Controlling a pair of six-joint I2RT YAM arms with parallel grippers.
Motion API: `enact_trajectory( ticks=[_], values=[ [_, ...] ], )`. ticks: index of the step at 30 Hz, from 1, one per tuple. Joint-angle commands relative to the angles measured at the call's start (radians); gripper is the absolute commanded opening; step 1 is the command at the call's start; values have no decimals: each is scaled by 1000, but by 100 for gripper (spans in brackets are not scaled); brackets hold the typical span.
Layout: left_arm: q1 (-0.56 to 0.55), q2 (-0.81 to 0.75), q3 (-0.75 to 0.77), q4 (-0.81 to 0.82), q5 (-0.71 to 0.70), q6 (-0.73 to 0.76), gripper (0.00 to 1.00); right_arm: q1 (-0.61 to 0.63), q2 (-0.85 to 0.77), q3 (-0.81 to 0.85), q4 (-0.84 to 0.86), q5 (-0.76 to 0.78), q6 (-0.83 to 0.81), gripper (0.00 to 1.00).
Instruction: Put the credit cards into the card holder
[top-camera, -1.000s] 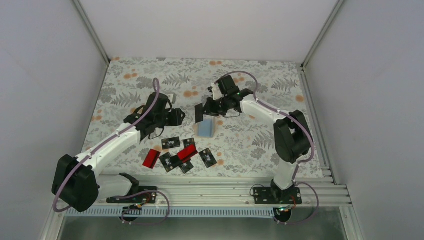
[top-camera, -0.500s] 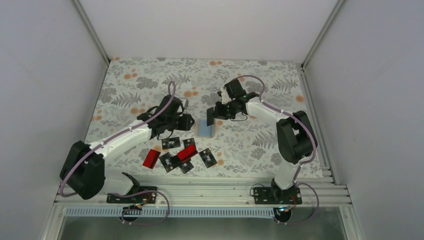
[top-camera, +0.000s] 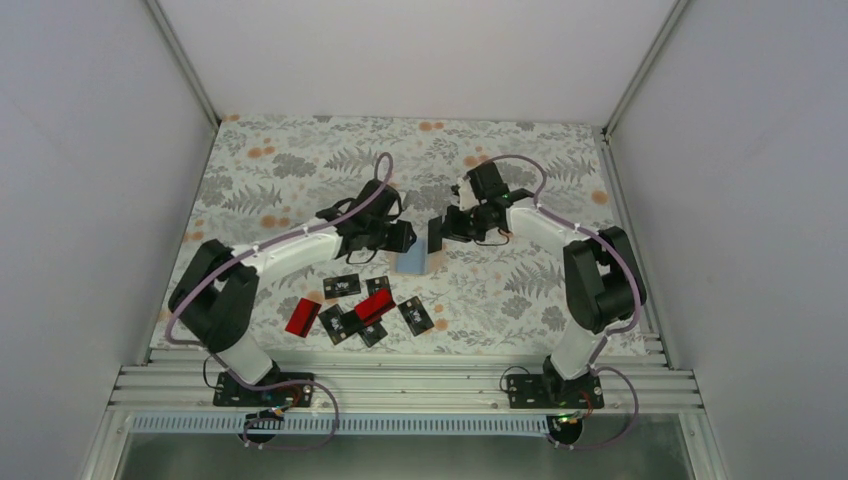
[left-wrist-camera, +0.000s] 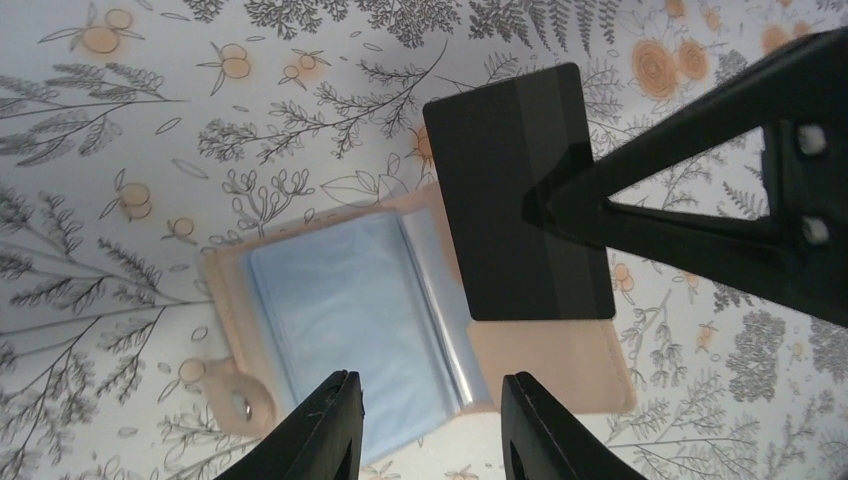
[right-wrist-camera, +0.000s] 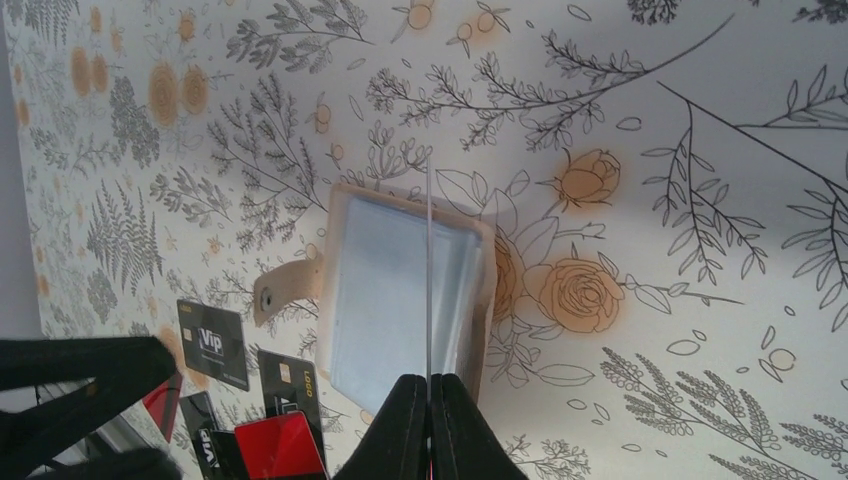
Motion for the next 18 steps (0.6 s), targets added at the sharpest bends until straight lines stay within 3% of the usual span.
enact_trajectory(
  ticks=[1,18],
  values=[
    [-4,86,64,7,25,-13,34,-13,-33,-34,23,-20,-26,4],
    [-4,260,90,-17,-30,-4,24,-44,8,-102,29,-7,-82,4]
  ],
)
